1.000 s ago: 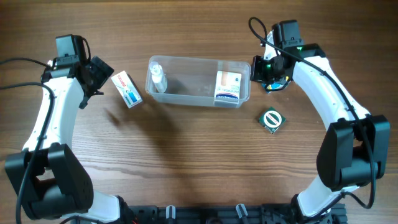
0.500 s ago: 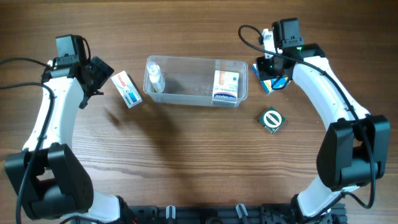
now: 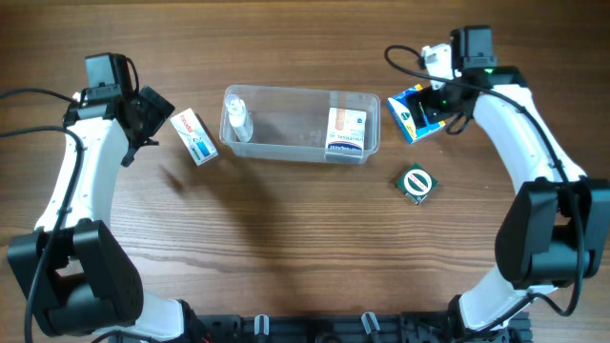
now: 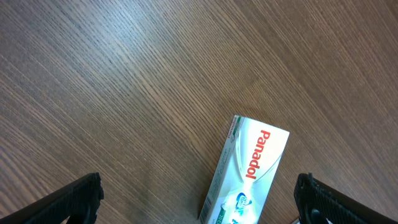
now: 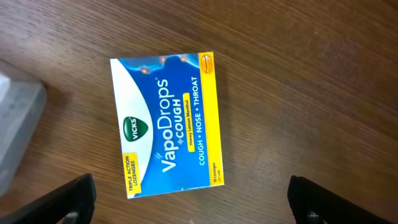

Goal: Pack container

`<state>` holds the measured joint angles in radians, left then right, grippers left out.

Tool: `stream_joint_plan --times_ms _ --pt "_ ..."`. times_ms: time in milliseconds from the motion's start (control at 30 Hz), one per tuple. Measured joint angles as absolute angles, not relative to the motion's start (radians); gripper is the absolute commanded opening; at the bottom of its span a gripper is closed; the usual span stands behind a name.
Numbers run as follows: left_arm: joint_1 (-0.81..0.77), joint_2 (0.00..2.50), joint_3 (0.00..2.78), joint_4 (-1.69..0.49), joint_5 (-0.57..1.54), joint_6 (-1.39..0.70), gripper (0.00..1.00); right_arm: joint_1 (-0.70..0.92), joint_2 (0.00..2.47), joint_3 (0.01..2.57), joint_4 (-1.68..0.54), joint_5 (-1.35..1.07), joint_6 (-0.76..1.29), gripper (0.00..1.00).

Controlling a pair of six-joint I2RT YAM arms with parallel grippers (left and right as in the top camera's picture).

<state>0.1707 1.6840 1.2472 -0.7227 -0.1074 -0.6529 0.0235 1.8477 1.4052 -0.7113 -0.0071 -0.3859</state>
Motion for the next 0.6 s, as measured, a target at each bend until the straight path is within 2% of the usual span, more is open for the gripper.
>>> stream_joint_plan --times_ms 600 --pt "0.171 1.684 1.247 -0.723 -0.107 -0.653 1.0 0.018 2.014 1.405 -0.623 -0.083 -0.439 1.0"
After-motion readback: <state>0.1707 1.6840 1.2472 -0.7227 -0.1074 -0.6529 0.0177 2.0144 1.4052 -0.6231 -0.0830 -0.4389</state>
